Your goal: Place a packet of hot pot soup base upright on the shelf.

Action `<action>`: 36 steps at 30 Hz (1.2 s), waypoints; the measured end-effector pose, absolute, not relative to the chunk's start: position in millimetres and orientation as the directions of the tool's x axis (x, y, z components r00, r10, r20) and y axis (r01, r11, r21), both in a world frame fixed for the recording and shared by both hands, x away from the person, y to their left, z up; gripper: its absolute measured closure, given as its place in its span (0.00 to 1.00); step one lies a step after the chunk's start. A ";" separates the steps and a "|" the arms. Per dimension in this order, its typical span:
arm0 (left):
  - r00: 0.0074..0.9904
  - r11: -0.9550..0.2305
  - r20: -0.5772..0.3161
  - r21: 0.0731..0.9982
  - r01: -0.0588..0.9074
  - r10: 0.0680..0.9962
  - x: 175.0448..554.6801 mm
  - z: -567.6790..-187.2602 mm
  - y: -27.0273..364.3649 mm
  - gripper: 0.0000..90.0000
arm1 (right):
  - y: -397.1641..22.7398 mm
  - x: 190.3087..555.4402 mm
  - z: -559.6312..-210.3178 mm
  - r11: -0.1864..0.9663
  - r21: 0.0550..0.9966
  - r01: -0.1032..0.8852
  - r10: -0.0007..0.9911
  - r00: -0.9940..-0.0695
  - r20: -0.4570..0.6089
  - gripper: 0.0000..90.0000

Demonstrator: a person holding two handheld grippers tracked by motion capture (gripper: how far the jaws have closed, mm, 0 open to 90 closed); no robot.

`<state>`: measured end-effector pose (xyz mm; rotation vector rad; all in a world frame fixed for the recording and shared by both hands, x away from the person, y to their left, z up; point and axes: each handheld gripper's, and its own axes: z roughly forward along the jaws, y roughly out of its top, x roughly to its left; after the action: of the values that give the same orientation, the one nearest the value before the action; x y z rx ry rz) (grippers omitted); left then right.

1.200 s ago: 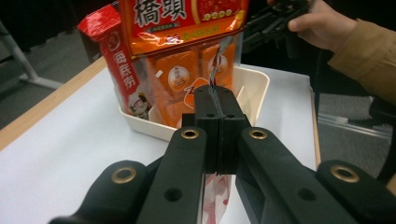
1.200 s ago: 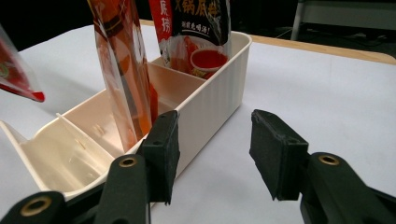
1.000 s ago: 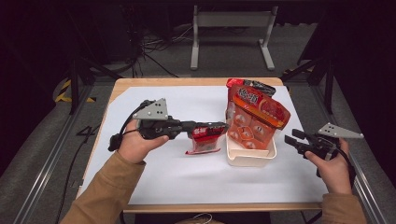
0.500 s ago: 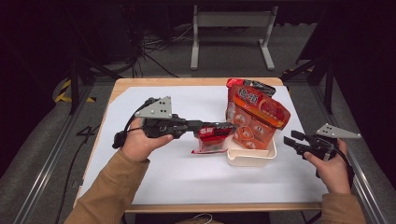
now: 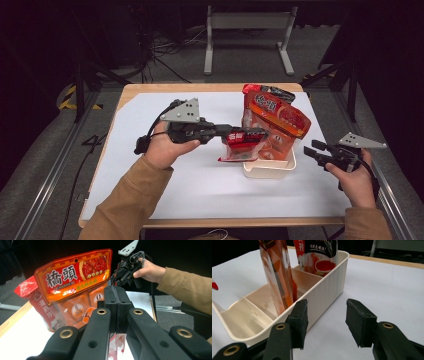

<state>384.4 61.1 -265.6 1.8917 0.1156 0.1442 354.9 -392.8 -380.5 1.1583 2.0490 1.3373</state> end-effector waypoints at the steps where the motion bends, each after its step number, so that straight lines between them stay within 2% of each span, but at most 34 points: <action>1: 0.987 -0.319 0.042 0.948 0.008 0.152 384.4 -265.6 61.1 1.00 | -392.8 354.9 -380.5 0.185 0.893 0.410 0.826 -0.558 0.084 0.58; 36: 0.993 -0.243 0.052 0.970 -0.025 0.105 394.7 -278.6 5.2 1.00 | -400.6 354.7 -381.7 0.163 0.895 0.415 0.834 -0.543 0.100 0.57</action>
<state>394.7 5.2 -278.6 1.8130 0.0582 0.1217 354.7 -400.6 -381.7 1.1832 2.0274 1.3483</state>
